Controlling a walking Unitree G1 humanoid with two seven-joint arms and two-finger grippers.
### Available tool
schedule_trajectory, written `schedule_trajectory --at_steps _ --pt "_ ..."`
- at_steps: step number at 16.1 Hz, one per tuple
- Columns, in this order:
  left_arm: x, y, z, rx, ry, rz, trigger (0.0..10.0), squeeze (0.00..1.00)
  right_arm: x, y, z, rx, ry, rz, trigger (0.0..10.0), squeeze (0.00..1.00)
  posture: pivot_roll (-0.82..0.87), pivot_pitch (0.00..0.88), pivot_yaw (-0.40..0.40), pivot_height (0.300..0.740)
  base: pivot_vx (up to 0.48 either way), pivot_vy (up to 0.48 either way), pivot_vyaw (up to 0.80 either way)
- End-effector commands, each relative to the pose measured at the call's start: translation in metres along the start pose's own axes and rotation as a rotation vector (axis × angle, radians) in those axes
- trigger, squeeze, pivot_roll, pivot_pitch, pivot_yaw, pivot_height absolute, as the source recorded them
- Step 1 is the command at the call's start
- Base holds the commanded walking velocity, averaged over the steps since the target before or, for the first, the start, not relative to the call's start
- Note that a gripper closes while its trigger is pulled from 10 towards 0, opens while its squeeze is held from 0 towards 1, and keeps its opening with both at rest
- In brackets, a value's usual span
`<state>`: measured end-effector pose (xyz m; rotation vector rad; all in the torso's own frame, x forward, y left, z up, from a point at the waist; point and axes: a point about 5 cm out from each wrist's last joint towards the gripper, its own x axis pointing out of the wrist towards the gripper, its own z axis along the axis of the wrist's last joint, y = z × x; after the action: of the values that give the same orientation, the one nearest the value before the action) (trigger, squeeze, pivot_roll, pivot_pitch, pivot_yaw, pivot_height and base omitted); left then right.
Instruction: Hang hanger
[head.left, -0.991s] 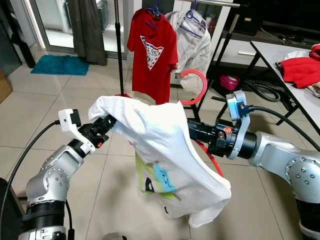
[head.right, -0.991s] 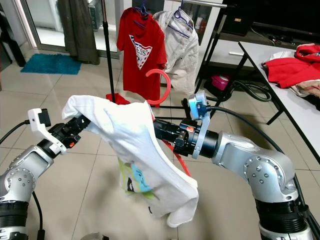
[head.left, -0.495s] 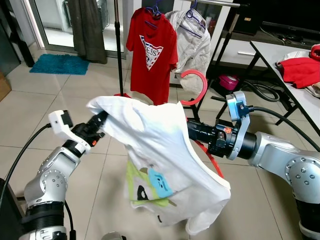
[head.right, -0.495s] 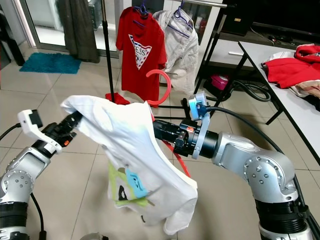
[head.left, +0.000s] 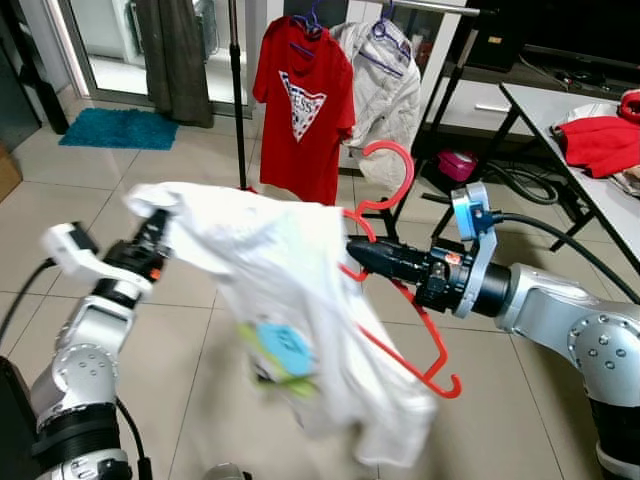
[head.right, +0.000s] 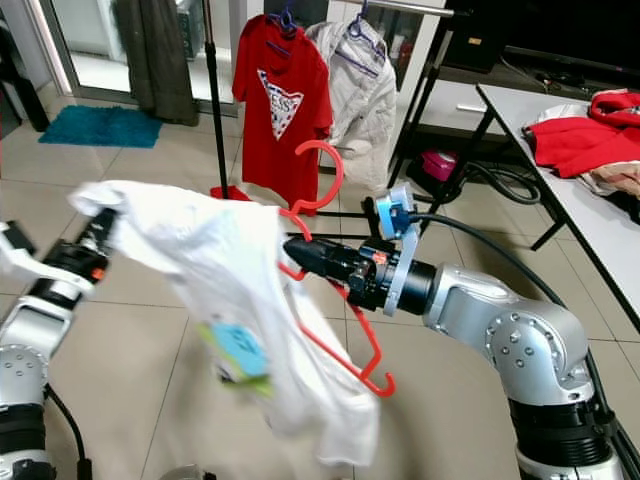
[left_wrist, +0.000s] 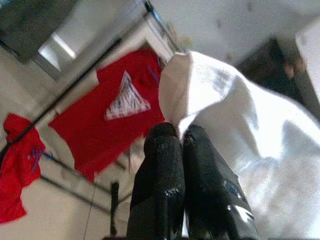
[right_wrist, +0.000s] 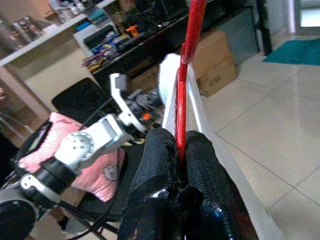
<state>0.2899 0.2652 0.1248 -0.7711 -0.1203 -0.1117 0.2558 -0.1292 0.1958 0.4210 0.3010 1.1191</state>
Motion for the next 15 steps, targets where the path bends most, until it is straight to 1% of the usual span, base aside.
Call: schedule_trajectory --at_steps 1,2,3,6,9,12,13,14,15 --pt "0.003 -0.002 0.006 -0.026 -0.052 0.012 0.0 0.0 -0.005 -0.004 0.003 -0.008 -0.021 -0.036 10.0 0.0 -0.08 0.0 -0.093 0.74 0.0 0.0 0.0" --pt "0.004 0.003 0.01 -0.039 -0.083 0.035 0.0 0.0 -0.006 -0.005 0.004 -0.007 -0.023 -0.044 10.0 0.0 -0.09 0.0 -0.093 0.74 0.0 0.0 0.0" --pt "0.004 0.005 0.01 -0.037 -0.085 0.047 0.0 0.0 -0.006 -0.005 0.004 -0.006 -0.025 -0.046 10.0 0.0 -0.09 0.0 -0.093 0.74 0.0 0.0 0.0" --pt "0.007 0.004 0.004 -0.004 -0.042 0.042 0.0 0.0 -0.004 -0.006 0.006 -0.005 -0.047 -0.05 10.0 0.0 -0.08 0.0 -0.09 0.74 0.0 0.0 0.0" --pt "0.008 0.009 0.004 0.021 -0.052 0.086 0.0 0.0 -0.004 -0.006 0.006 -0.006 -0.057 -0.054 10.0 0.0 -0.08 0.0 -0.088 0.74 0.0 0.0 0.0" --pt "0.007 0.024 0.024 0.052 -0.14 0.193 0.0 0.0 -0.007 -0.006 0.008 -0.01 -0.072 -0.051 10.0 0.0 -0.08 0.0 -0.084 0.74 0.0 0.0 0.0" --pt "0.007 0.026 0.027 0.058 -0.15 0.208 0.0 0.0 -0.007 -0.006 0.008 -0.009 -0.074 -0.051 10.0 0.0 -0.08 0.0 -0.084 0.74 0.0 0.0 0.0" --pt "0.007 0.029 0.035 0.055 -0.167 0.208 0.0 0.0 -0.007 -0.005 0.008 -0.008 -0.081 -0.045 10.0 0.0 -0.08 0.0 -0.081 0.74 0.0 0.0 0.0" --pt "0.008 0.029 0.035 0.06 -0.162 0.201 0.0 0.0 -0.007 -0.005 0.008 -0.008 -0.084 -0.043 10.0 0.0 -0.08 0.0 -0.08 0.74 0.0 0.0 0.0"
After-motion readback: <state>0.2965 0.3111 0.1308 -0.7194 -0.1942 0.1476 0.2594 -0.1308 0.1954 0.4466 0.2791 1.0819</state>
